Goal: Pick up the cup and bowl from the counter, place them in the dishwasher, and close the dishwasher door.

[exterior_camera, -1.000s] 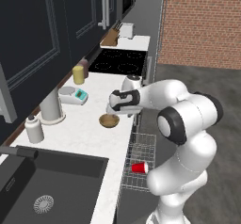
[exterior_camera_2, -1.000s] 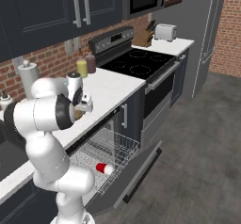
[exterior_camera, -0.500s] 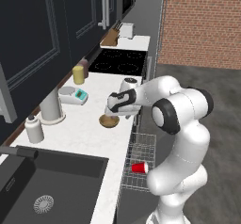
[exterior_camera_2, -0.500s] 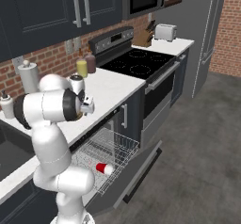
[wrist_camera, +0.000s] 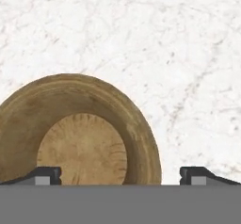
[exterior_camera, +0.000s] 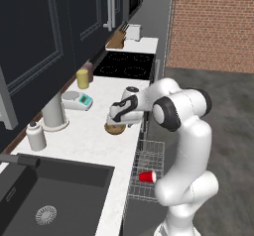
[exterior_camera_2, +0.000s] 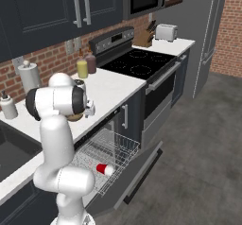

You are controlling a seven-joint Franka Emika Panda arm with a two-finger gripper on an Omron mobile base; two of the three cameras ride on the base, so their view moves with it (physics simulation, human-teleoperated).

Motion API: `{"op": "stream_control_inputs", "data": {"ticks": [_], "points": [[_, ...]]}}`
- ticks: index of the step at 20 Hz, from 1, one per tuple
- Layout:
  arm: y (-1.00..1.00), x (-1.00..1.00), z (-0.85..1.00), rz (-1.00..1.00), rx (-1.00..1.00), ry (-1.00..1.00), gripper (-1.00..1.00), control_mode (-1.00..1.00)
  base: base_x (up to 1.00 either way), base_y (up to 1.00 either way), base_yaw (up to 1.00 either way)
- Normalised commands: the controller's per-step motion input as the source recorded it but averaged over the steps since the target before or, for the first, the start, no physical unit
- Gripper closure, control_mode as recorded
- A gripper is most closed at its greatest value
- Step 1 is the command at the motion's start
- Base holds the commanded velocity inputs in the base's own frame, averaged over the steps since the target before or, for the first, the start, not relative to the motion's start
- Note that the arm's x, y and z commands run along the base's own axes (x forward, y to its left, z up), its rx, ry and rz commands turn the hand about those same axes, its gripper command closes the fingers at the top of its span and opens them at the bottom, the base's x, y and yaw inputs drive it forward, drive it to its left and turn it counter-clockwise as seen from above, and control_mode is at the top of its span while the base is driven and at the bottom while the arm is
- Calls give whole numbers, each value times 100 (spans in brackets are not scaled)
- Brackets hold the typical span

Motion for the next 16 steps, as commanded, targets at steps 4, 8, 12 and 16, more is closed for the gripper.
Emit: {"op": "stream_control_inputs", "data": {"ticks": [4, 8, 12, 16], "points": [[17, 16, -31, 0, 0, 0, -100, -100, 0, 0, 0], [14, 6, -29, 0, 1, 0, 100, -100, 0, 0, 0], [2, 0, -22, 0, 3, 0, 100, -100, 0, 0, 0], [0, 0, -9, 0, 3, 0, 100, -100, 0, 0, 0]]}}
